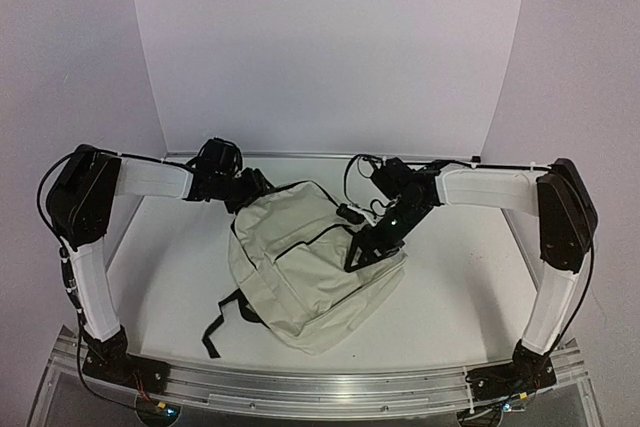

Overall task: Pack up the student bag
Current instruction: Adjust the student bag at the center of the board.

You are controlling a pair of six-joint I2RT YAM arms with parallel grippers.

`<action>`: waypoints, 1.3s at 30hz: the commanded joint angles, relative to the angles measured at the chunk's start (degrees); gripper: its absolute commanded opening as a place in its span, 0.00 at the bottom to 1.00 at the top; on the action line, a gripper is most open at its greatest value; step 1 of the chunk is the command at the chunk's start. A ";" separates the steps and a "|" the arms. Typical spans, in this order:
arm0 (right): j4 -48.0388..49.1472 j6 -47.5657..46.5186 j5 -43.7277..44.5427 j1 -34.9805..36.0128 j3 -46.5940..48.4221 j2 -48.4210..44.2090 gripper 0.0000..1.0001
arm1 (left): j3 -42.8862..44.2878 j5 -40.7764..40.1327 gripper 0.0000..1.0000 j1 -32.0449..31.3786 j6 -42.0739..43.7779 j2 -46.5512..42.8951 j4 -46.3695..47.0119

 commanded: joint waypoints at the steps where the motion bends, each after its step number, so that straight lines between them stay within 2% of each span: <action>1: -1.13 -0.99 -2.38 -3.16 5.57 -3.76 0.65 | 3.09 0.17 0.75 -1.09 7.44 -6.47 -5.24; 5: -1.12 -0.55 -0.05 -8.41 10.95 -2.07 0.65 | -3.07 -5.62 0.82 -1.32 6.23 -16.93 -11.06; 11: -1.40 -2.71 5.31 -12.02 15.65 3.68 0.73 | -13.16 -8.59 0.85 -4.92 0.44 -26.19 -16.65; 17: -2.14 -3.16 1.46 -13.59 17.42 9.62 0.73 | -21.70 -10.84 0.78 -10.55 -7.48 -28.99 -15.87; 23: -2.24 -2.70 -5.24 -13.45 12.91 12.14 0.70 | -24.88 -8.75 0.68 -12.90 -11.46 -24.96 -9.87; 27: -1.94 -2.83 -9.09 -12.66 6.76 11.43 0.64 | -20.06 -8.01 0.58 -12.37 -7.90 -19.60 -6.79; 29: -1.29 -2.75 -10.39 -11.89 3.81 10.06 0.63 | -15.32 -5.39 0.53 -10.73 -5.04 -15.12 -6.12; 34: 2.33 -1.31 -11.90 -7.85 -2.26 5.47 0.62 | -2.85 2.15 0.35 -4.88 -0.73 -2.46 -2.84; 36: 3.50 -0.51 -11.54 -5.06 -3.34 3.72 0.62 | 4.51 4.09 0.33 -3.48 2.29 2.47 -4.68; 39: 4.90 0.66 -11.71 -0.72 -2.91 1.15 0.63 | 12.78 4.72 0.38 -1.46 6.74 7.04 -8.63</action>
